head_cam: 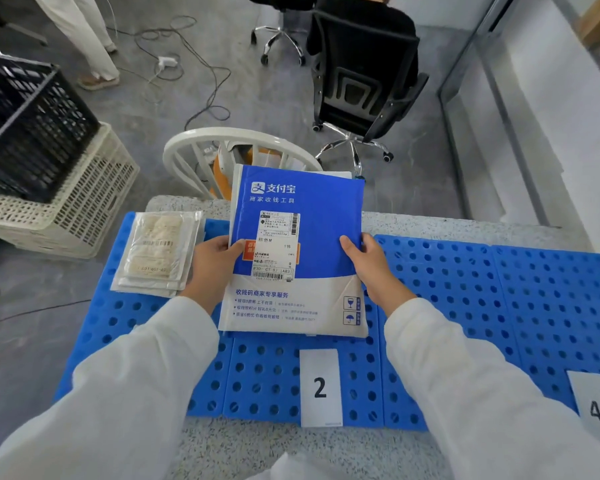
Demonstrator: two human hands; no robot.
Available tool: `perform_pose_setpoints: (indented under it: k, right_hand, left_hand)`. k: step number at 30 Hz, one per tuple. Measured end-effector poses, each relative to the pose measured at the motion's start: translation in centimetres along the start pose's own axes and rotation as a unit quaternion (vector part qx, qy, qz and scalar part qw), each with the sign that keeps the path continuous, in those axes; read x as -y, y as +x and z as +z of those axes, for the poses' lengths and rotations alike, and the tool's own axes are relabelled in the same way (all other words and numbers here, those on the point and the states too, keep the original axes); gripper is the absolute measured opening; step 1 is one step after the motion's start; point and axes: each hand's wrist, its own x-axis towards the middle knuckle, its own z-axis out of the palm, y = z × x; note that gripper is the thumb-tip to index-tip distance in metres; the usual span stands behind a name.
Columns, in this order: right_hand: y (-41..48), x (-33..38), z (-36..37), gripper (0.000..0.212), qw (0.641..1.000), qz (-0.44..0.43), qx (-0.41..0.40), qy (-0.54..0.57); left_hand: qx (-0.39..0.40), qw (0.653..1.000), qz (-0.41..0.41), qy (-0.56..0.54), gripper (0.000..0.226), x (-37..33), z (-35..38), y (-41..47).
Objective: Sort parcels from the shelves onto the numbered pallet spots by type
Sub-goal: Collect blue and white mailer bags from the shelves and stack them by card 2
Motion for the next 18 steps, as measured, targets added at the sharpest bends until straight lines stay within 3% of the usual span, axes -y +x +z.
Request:
perform_pose_setpoints:
  k: [11, 18]
  right_hand:
    - [0.6, -1.0, 0.6, 0.056, 0.998, -0.018, 0.056, -0.018]
    - [0.2, -0.8, 0.5, 0.062, 0.996, -0.021, 0.052, -0.067]
  left_hand:
    - [0.012, 0.99, 0.084, 0.116, 0.028, 1.5, 0.8, 1.0]
    - [0.007, 0.986, 0.084, 0.141, 0.035, 1.5, 1.0, 0.7]
